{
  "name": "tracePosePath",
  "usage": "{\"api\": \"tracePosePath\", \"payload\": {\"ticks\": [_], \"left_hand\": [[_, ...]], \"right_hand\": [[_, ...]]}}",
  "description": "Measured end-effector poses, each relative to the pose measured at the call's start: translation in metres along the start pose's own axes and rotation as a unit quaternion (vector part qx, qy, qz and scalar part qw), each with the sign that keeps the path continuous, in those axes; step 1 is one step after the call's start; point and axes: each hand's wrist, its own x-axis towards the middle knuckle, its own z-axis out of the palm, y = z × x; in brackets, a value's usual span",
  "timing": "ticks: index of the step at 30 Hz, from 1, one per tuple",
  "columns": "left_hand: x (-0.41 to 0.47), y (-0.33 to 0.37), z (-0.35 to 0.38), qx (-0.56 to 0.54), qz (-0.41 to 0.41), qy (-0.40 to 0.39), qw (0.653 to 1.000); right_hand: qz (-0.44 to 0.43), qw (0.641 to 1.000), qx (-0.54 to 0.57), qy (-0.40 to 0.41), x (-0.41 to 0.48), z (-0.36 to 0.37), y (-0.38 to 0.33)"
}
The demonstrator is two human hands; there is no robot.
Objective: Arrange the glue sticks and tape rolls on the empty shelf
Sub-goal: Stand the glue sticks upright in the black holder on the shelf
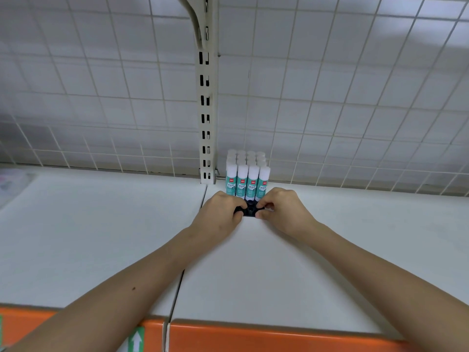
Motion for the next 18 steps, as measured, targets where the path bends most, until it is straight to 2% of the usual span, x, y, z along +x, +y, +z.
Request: {"api": "tracePosePath", "payload": {"ticks": [18], "left_hand": [[-0.0081,0.0049,0.0027,0.016,0.007,-0.025,1.0]], "right_hand": [[-0.015,0.999,-0.038,-0.012,-0.0032,-0.0059,-0.0031]]}}
